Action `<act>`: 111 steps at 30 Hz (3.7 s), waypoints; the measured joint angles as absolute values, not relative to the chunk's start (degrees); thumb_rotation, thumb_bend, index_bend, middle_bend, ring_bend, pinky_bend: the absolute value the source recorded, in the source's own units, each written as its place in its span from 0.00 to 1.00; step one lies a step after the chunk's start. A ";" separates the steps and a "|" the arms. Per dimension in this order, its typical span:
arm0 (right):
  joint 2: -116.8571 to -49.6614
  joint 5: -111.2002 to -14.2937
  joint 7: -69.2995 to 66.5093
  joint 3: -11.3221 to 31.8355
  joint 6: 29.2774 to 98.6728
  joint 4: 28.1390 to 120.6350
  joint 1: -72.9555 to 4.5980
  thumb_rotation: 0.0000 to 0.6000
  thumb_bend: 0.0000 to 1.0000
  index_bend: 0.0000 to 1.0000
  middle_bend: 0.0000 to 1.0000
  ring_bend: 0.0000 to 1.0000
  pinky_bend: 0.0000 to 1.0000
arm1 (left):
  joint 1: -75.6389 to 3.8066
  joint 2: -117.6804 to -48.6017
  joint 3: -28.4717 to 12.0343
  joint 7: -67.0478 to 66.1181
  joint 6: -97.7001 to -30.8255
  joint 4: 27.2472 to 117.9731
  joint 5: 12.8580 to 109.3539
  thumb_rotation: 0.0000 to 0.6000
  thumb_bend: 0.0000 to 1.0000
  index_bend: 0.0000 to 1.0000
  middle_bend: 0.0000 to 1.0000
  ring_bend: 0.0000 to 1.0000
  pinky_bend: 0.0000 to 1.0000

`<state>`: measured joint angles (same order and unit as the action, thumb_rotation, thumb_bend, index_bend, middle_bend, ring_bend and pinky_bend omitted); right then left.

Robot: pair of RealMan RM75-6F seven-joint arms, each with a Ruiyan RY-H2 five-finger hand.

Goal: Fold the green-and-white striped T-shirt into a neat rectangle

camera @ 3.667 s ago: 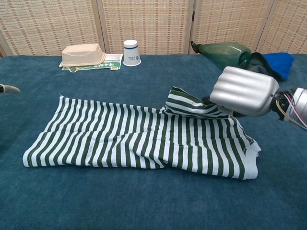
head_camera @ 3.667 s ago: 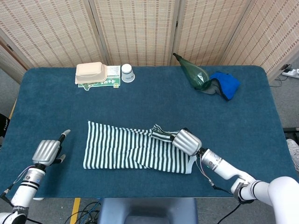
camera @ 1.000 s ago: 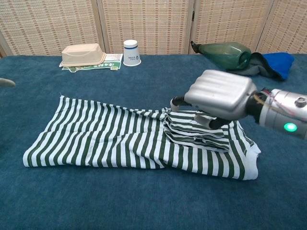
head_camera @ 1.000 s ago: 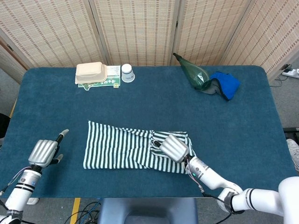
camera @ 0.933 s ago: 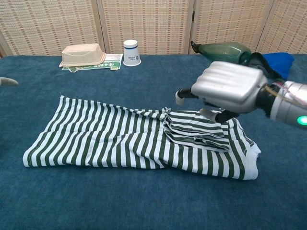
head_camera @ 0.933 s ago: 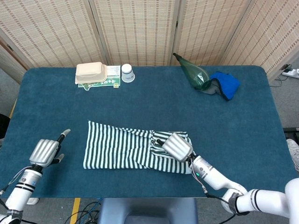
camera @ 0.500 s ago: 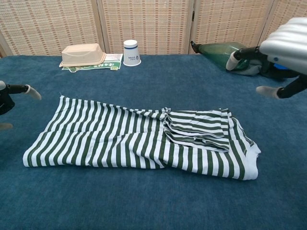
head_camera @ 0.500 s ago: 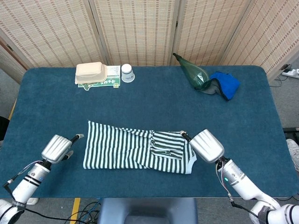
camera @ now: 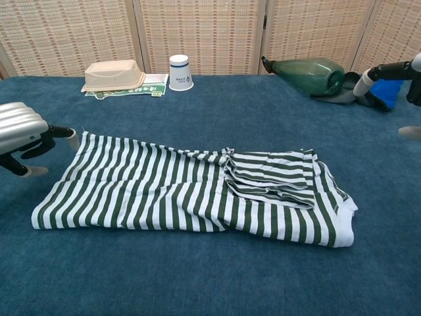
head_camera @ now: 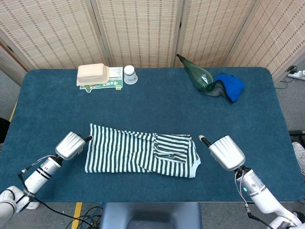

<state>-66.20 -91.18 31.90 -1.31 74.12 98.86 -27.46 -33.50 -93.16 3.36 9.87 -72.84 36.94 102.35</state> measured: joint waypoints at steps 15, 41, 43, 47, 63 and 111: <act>-65.76 -91.10 31.06 -0.20 73.02 98.96 -25.99 1.00 0.28 0.26 0.95 0.97 1.00 | -35.31 -101.88 5.99 14.83 -72.01 23.22 101.88 1.00 0.26 0.37 0.85 0.77 0.94; -65.81 -91.40 28.47 1.01 72.78 97.89 -23.87 1.00 0.28 0.26 0.95 0.97 1.00 | -36.27 -103.55 6.05 19.76 -73.28 25.19 99.02 1.00 0.26 0.38 0.85 0.77 0.94; -65.87 -91.44 28.35 1.09 72.68 97.81 -23.84 1.00 0.28 0.26 0.95 0.97 1.00 | -36.21 -103.41 5.88 20.37 -73.28 25.53 98.68 1.00 0.26 0.39 0.85 0.77 0.94; -66.01 -91.61 28.13 1.18 72.48 97.64 -23.72 1.00 0.28 0.26 0.95 0.97 1.00 | -35.96 -103.01 5.41 22.01 -73.20 26.50 97.71 1.00 0.27 0.43 0.85 0.77 0.94; -66.01 -91.88 27.87 1.48 71.93 97.62 -23.29 1.00 0.27 0.26 0.95 0.97 1.00 | -35.47 -103.17 4.57 23.95 -73.32 27.63 96.05 1.00 0.45 0.59 0.85 0.77 0.94; -65.97 -95.45 24.03 1.96 74.53 97.18 -21.91 1.00 0.27 0.26 0.96 0.97 1.00 | -30.10 -84.33 0.74 15.04 -62.97 49.89 84.67 1.00 0.68 0.71 0.88 0.79 0.94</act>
<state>-65.97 -95.45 24.03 1.96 74.53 97.18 -21.91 -30.10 -84.33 0.74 15.04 -62.97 49.89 84.67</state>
